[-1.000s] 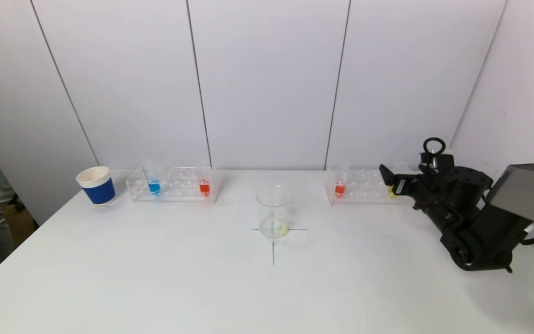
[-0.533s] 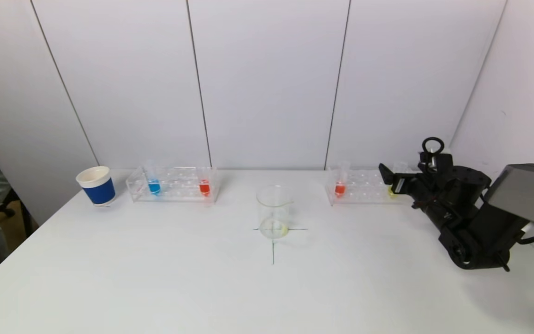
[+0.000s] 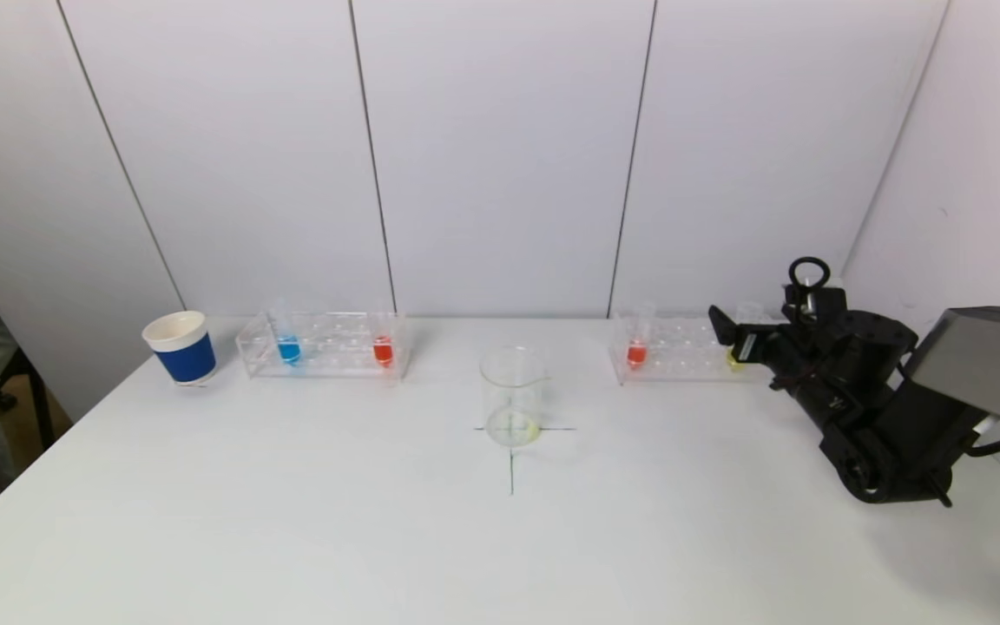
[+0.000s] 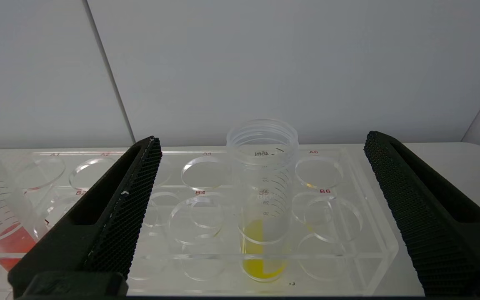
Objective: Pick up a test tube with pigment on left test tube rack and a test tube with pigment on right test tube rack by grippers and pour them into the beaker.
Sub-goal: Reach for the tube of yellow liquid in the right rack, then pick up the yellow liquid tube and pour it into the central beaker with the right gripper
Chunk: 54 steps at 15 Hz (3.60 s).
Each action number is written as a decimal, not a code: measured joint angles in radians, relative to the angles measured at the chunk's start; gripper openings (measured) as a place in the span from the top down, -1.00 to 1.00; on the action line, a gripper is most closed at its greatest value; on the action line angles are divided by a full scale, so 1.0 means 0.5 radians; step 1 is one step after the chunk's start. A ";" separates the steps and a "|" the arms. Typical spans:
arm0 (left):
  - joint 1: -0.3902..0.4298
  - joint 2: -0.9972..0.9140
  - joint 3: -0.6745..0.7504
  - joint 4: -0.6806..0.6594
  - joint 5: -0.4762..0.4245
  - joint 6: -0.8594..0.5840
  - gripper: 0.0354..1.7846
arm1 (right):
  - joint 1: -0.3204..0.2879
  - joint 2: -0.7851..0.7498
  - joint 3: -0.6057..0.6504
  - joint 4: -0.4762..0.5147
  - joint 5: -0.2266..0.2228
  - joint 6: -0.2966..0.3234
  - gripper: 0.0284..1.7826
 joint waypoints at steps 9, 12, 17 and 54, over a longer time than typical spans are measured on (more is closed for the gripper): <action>0.000 0.000 0.000 0.000 0.000 0.000 -0.98 | 0.000 0.011 -0.002 -0.001 0.000 -0.002 -0.99; 0.000 0.000 0.000 0.000 0.000 0.000 -0.98 | 0.000 0.017 -0.005 -0.001 0.001 -0.002 -0.89; 0.000 0.000 0.000 0.000 0.000 0.000 -0.98 | 0.001 0.026 -0.015 0.000 0.000 -0.011 -0.18; -0.001 0.000 0.000 0.000 0.000 0.000 -0.98 | -0.018 -0.254 0.011 0.000 -0.005 -0.045 0.52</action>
